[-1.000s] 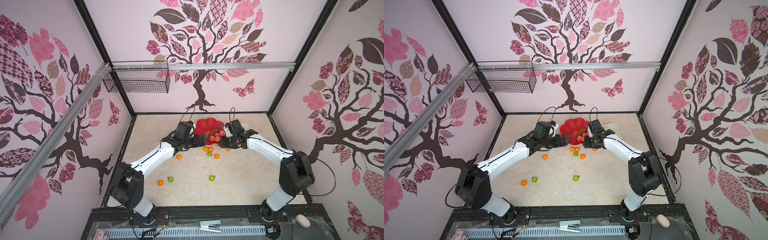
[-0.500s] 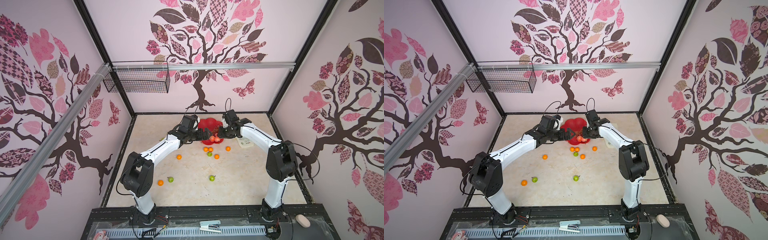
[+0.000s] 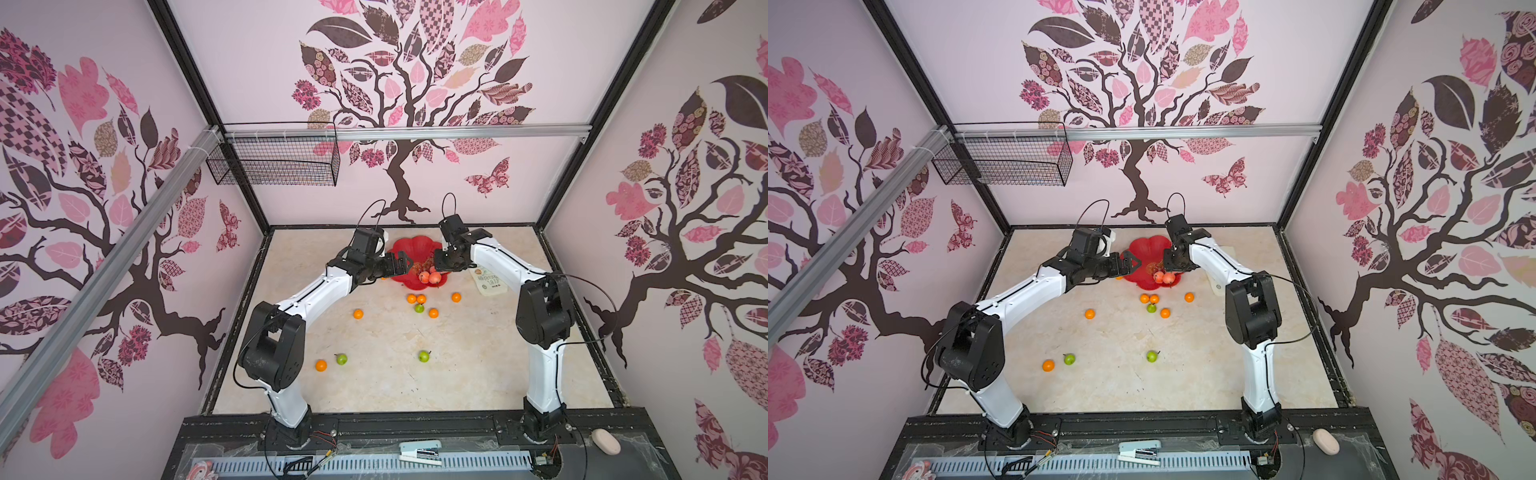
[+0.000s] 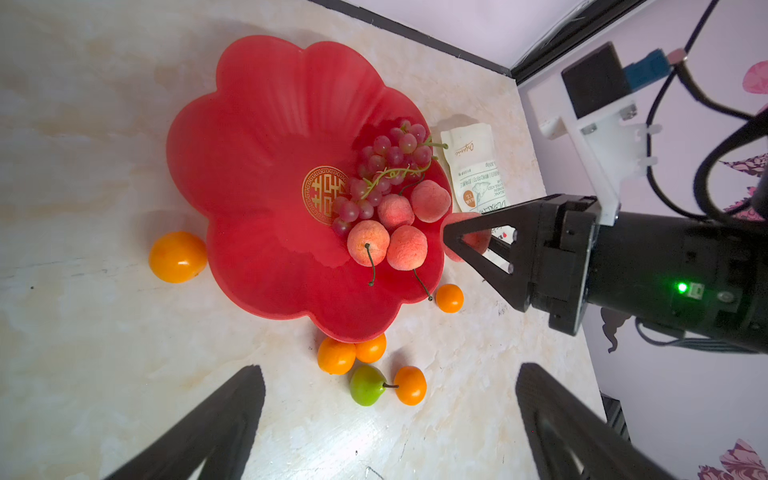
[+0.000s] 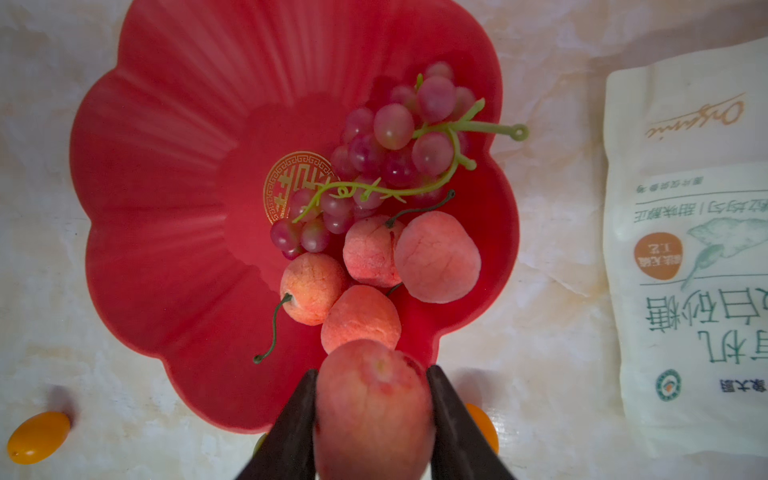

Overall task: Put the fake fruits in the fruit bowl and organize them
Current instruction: 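Lower the red peach into the bowl and open the right gripper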

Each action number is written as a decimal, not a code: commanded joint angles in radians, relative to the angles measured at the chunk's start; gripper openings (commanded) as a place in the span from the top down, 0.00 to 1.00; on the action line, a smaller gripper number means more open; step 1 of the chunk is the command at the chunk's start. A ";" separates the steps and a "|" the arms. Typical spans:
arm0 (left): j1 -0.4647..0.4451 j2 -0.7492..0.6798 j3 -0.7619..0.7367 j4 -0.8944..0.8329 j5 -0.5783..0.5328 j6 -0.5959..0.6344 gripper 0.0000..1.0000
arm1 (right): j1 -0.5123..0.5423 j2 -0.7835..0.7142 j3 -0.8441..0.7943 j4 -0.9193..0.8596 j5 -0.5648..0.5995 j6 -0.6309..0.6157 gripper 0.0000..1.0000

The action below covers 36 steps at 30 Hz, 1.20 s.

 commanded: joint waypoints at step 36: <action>-0.003 0.029 0.032 -0.019 0.015 0.022 0.02 | 0.033 0.313 0.379 -0.193 0.008 -0.054 0.56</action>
